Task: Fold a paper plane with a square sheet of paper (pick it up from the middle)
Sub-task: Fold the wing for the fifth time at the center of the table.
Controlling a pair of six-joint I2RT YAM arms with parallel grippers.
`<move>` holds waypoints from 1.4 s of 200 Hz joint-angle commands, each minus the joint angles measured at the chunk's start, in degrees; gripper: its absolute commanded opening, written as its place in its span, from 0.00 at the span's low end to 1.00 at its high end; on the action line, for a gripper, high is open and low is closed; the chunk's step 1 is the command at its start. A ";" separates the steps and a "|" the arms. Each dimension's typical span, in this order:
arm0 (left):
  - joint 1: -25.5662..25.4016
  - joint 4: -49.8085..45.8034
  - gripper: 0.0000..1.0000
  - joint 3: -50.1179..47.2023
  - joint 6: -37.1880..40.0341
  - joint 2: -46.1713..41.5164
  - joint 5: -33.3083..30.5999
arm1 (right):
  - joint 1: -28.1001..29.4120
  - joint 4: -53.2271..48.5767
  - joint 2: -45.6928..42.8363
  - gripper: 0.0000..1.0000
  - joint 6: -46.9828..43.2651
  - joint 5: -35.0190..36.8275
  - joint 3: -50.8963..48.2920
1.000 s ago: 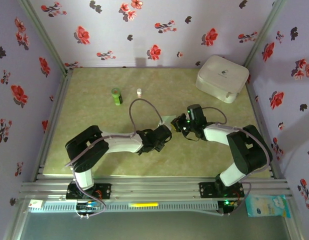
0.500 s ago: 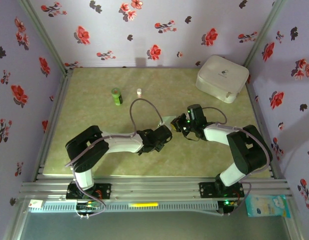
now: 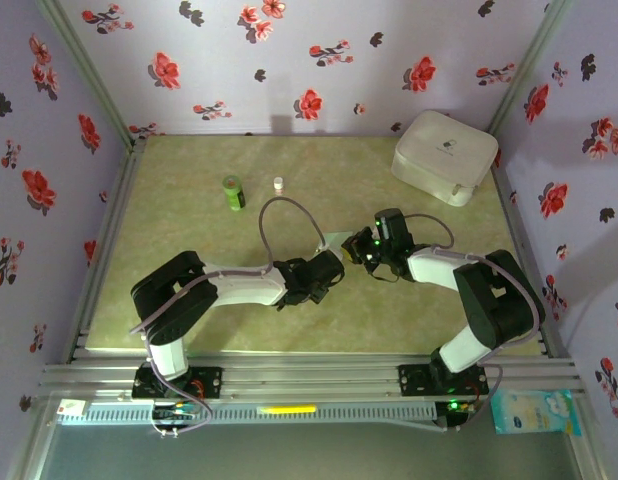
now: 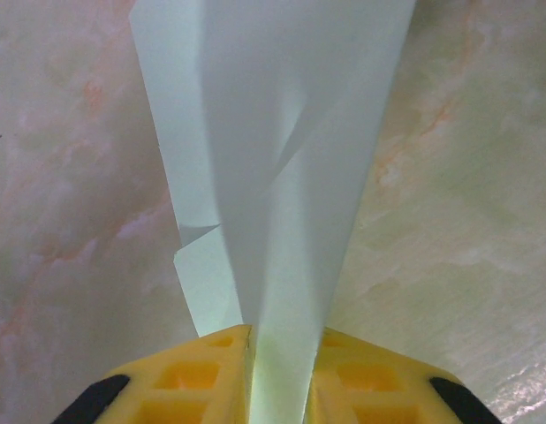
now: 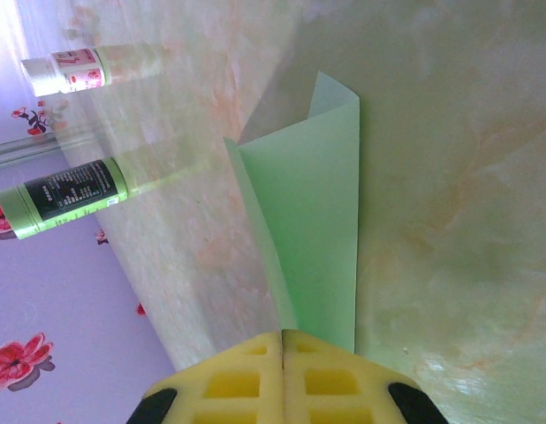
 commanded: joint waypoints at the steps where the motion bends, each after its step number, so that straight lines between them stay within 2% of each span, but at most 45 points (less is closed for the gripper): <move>1: -0.56 -0.51 0.20 1.29 -1.34 -0.32 -1.40 | -0.40 0.07 -0.46 0.01 -0.26 -0.39 0.21; 58: -0.56 1.50 0.23 0.47 -1.62 -1.77 -1.59 | -0.39 0.59 -0.45 0.00 -0.20 -0.16 -0.25; 130: -0.56 0.85 0.16 0.53 -1.30 -1.41 -1.59 | -0.41 0.86 -0.37 0.00 -0.01 -0.19 -0.32; 207: -0.56 1.29 0.20 1.24 -1.75 -1.15 -1.51 | -0.41 1.08 -0.46 0.01 0.02 -0.15 -0.77; 280: -0.55 2.71 0.13 -0.12 -1.83 -2.65 -1.52 | -0.38 1.14 -0.45 0.01 0.00 -0.15 -0.96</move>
